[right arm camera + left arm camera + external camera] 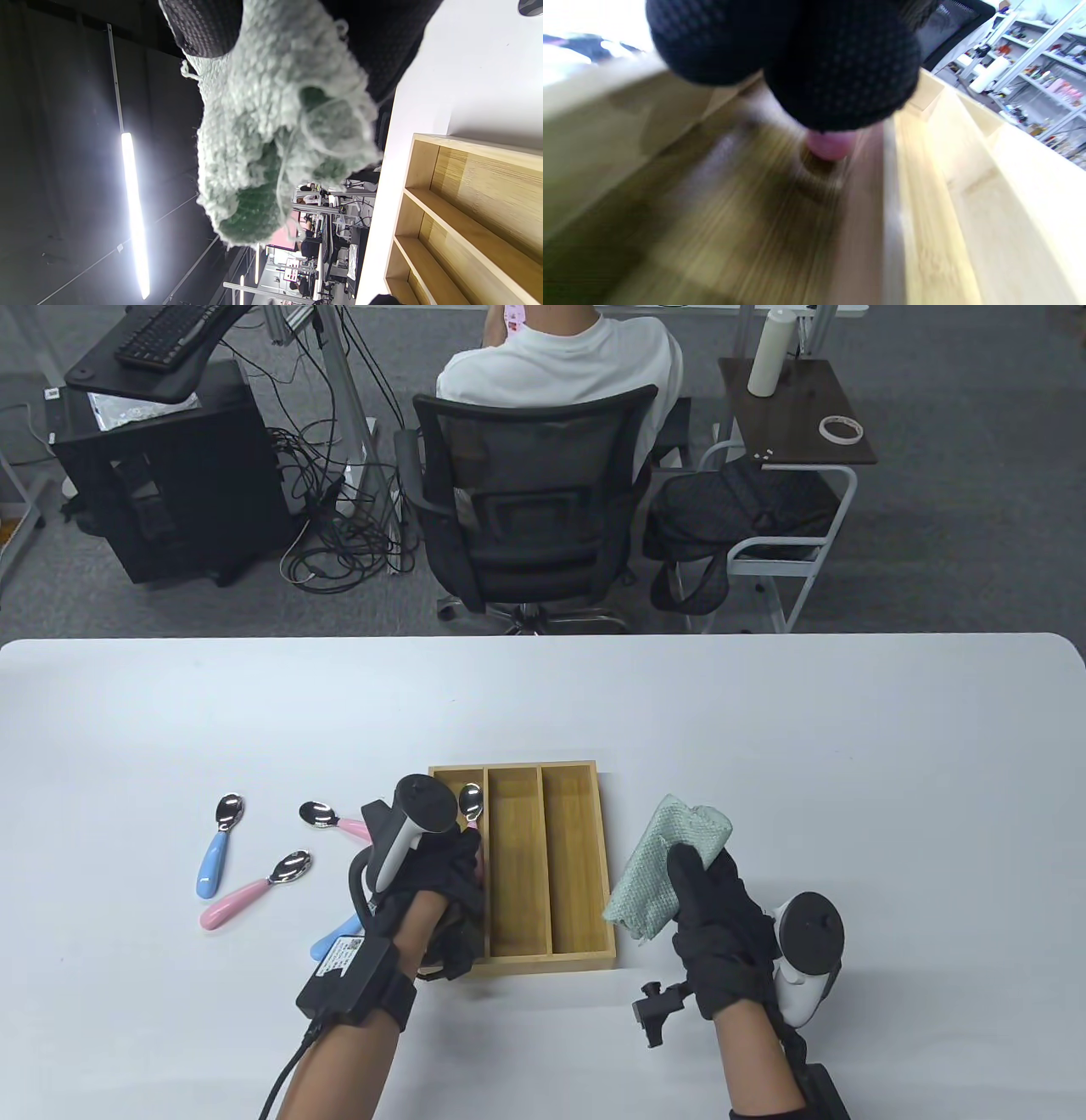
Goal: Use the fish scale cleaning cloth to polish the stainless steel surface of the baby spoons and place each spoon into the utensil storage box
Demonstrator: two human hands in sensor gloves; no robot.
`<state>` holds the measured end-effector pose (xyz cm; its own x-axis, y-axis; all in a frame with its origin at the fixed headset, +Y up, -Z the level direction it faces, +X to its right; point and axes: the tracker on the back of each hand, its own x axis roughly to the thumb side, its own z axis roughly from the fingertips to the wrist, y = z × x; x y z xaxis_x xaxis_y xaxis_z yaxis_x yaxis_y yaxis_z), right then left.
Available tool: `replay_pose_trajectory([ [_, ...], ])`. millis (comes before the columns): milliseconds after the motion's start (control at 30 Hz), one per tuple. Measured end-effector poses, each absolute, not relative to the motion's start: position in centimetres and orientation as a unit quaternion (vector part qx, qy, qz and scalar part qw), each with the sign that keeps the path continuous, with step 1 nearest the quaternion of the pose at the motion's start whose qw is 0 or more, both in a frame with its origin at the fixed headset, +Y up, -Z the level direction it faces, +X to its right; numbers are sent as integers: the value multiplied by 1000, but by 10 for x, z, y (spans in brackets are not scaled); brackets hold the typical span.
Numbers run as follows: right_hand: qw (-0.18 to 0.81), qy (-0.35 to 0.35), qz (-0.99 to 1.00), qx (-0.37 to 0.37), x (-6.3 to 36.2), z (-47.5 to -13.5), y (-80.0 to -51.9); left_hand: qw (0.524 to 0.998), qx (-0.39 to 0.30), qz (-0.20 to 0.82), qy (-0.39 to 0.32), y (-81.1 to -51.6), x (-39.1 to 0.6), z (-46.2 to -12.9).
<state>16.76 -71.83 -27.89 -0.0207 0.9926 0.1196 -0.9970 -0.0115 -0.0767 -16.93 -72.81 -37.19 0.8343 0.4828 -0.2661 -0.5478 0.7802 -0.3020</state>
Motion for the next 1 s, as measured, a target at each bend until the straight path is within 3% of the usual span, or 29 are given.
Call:
replay_pose_trajectory([
  [167, 699, -64, 712, 19, 167, -279, -719, 950, -137, 278, 28, -692, -196, -344],
  [300, 692, -68, 718, 19, 167, -278, -719, 962, -106, 251, 26, -682, -230, -311],
  [467, 684, -75, 725, 23, 166, -276, -719, 982, -110, 154, 24, -711, -258, -283],
  [567, 680, -78, 728, 25, 165, -275, -718, 984, -162, 76, 15, -722, -258, -285],
  [867, 643, -88, 760, 32, 162, -275, -719, 971, -212, -96, 45, -750, -246, -302],
  [1000, 643, -84, 760, 40, 160, -275, -719, 968, -223, -103, 59, -751, -243, -305],
])
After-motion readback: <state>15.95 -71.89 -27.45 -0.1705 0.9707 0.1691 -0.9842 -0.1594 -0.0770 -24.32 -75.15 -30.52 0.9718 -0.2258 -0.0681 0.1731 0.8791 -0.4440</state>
